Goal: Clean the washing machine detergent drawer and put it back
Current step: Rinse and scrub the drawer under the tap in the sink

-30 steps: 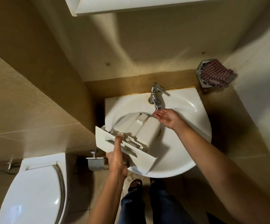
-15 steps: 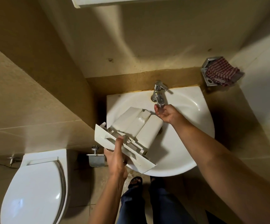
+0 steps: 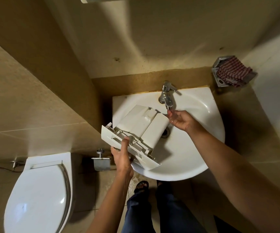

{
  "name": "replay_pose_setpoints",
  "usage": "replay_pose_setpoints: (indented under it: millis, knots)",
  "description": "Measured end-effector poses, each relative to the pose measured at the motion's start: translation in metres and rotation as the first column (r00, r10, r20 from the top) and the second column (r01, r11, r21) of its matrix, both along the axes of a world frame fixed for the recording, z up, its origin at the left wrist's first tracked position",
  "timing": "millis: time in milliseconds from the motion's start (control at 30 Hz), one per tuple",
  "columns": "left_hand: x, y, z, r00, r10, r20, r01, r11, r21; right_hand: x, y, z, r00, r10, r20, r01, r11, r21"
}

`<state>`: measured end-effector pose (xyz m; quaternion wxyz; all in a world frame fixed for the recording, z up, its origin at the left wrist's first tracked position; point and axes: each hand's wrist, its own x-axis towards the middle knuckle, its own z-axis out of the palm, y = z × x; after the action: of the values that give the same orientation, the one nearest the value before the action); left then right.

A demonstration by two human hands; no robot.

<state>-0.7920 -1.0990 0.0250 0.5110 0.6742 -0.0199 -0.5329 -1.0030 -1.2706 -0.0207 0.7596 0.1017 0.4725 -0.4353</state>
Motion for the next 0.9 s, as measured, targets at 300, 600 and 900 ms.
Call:
replay_pose_setpoints:
  millis: [300, 600, 900]
  knots:
    - [-0.001, -0.001, -0.006, 1.000, 0.001, -0.006, -0.001, 1.000, -0.014, 0.015, 0.022, 0.036, 0.987, 0.159, -0.031, -0.160, 0.987, -0.021]
    - [-0.004, -0.006, -0.007, 1.000, 0.003, 0.004, -0.003, 1.000, -0.024, 0.064, 0.071, 0.092, 0.585, 0.754, -0.299, -0.805, 0.494, -0.330]
    - [-0.004, -0.005, -0.001, 0.998, 0.019, -0.058, -0.020, 1.000, -0.021, 0.025, 0.024, 0.049, 0.905, 0.236, -0.353, -0.305, 0.940, -0.154]
